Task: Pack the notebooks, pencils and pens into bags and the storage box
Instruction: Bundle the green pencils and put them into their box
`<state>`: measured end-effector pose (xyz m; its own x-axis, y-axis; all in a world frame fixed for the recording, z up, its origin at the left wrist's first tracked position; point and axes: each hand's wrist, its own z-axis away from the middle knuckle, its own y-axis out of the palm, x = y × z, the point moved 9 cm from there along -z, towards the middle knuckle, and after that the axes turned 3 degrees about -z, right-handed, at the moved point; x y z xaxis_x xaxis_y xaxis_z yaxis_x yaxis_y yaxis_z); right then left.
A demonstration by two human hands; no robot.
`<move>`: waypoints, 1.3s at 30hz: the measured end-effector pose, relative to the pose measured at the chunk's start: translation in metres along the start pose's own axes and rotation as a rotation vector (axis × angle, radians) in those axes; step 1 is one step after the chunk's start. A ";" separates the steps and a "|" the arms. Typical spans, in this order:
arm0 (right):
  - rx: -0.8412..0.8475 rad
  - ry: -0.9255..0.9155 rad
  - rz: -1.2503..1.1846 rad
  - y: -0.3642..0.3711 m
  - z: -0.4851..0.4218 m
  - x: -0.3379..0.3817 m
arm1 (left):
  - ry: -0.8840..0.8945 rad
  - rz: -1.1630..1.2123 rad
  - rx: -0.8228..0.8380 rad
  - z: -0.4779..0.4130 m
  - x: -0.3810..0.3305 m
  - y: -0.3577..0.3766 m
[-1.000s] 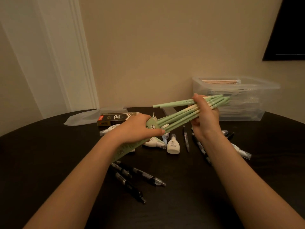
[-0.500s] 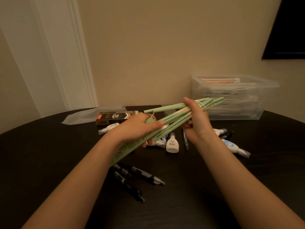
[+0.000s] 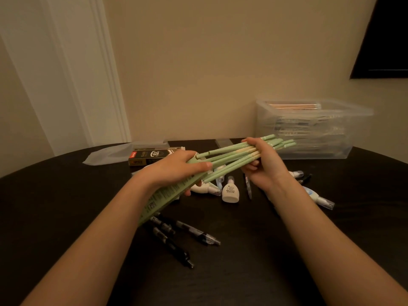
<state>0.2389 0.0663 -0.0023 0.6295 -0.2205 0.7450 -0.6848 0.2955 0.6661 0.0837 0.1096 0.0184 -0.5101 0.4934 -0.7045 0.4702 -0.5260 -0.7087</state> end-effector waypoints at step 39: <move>-0.042 -0.033 0.258 -0.028 -0.013 0.023 | -0.120 -0.216 0.194 0.009 0.013 0.015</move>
<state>0.2772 0.0647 -0.0046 0.4234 -0.1629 0.8912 -0.8047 0.3842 0.4526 0.0780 0.1021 -0.0015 -0.6700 0.5289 -0.5210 0.2012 -0.5461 -0.8132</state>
